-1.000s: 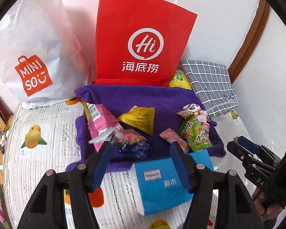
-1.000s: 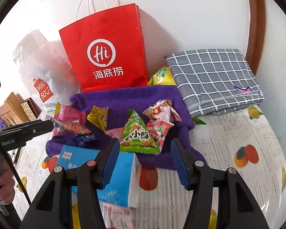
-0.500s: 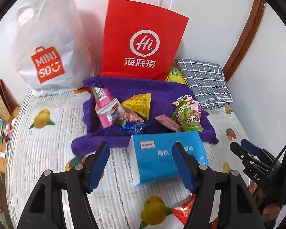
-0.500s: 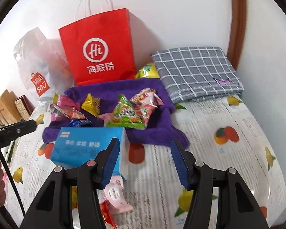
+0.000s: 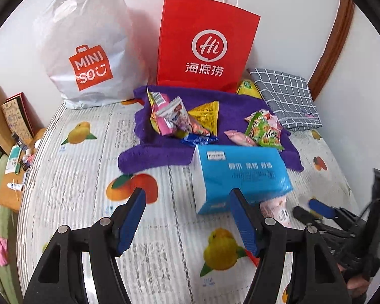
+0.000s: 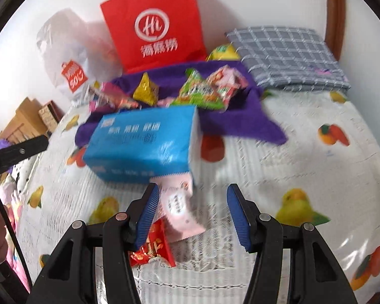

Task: Organize snacks
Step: 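Move the right tool to the pink-white packet beside the tissue pack and grasp it, then grasp the red packet with the left tool while the right tool lifts the pink-white packet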

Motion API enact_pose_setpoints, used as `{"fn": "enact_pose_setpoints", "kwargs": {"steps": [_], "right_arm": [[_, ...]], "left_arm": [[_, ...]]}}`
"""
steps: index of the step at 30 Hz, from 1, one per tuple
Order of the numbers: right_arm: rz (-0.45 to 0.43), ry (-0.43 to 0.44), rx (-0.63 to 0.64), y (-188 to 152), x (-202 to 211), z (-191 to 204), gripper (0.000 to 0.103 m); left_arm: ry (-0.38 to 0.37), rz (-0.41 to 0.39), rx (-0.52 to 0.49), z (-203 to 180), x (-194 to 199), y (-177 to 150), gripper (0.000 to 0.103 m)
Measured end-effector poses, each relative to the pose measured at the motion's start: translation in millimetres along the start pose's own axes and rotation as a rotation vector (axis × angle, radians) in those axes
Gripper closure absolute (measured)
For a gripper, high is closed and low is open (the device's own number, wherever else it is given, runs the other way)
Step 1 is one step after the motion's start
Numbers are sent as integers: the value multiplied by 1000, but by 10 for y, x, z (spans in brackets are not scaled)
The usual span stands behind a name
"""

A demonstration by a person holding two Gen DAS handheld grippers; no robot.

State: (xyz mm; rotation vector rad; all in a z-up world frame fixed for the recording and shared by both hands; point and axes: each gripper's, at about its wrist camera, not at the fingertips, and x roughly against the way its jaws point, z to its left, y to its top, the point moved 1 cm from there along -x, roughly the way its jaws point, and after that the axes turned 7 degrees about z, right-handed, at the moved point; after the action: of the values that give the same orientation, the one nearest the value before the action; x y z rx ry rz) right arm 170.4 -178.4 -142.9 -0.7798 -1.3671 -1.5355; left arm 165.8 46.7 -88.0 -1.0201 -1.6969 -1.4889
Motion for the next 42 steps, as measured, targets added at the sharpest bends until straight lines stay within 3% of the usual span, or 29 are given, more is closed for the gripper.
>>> {"fn": "enact_pose_setpoints", "kwargs": {"steps": [8, 13, 14, 15, 20, 26, 33, 41, 42], "right_arm": [[67, 22, 39, -112, -384, 156, 48], [51, -32, 96, -153, -498, 284, 48], [41, -47, 106, -150, -507, 295, 60], [31, -68, 118, -147, -517, 320, 65], [-2, -53, 163, -166, -385, 334, 67], [-65, -32, 100, -185, -69, 83, 67], [-120, -73, 18, -283, 221, -346, 67], [-118, -122, -54, -458, 337, -813, 67], [-115, -125, -64, -476, 333, -859, 67]], "left_arm": [[19, -11, -8, -1, 103, -153, 37], [38, -10, -16, -5, 110, -213, 37], [42, -10, -16, -2, 105, -222, 37], [43, -6, -14, -2, 94, -235, 37], [27, 20, -40, -90, -13, -322, 37], [-70, 71, -110, -381, -226, -450, 37], [-146, 108, -279, -902, -405, -632, 37], [-206, 209, -385, -1161, -670, -850, 35], [-203, 189, -400, -1172, -653, -887, 35]]}}
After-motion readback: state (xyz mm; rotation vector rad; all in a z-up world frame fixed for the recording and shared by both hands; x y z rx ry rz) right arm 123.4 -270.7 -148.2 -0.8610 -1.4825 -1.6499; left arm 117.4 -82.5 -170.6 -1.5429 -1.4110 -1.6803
